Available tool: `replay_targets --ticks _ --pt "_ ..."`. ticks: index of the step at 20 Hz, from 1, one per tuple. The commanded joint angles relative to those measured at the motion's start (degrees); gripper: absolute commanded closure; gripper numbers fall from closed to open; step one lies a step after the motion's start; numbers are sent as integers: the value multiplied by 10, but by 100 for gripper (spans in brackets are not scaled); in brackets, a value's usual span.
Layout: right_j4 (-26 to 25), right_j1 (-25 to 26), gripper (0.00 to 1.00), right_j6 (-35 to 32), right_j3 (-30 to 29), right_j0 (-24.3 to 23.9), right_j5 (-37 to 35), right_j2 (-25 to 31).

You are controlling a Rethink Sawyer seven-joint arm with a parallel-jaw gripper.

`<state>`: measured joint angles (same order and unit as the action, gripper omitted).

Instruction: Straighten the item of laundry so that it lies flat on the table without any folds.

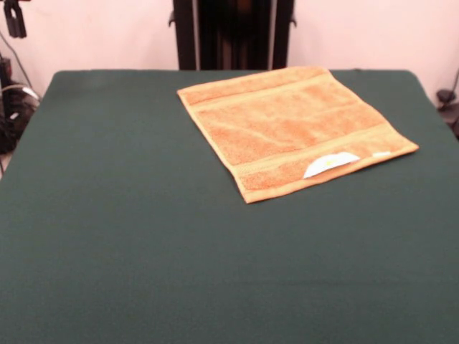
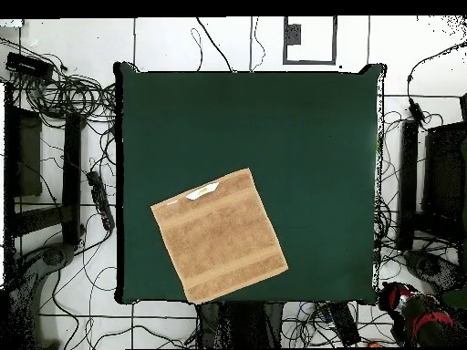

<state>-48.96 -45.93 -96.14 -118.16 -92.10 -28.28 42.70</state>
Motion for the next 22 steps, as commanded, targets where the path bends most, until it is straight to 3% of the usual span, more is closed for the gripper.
replay_targets --ticks 1,22 --pt "-42 22 100 224 10 13 -64 55" --pt "-68 34 100 216 7 0 -68 64"
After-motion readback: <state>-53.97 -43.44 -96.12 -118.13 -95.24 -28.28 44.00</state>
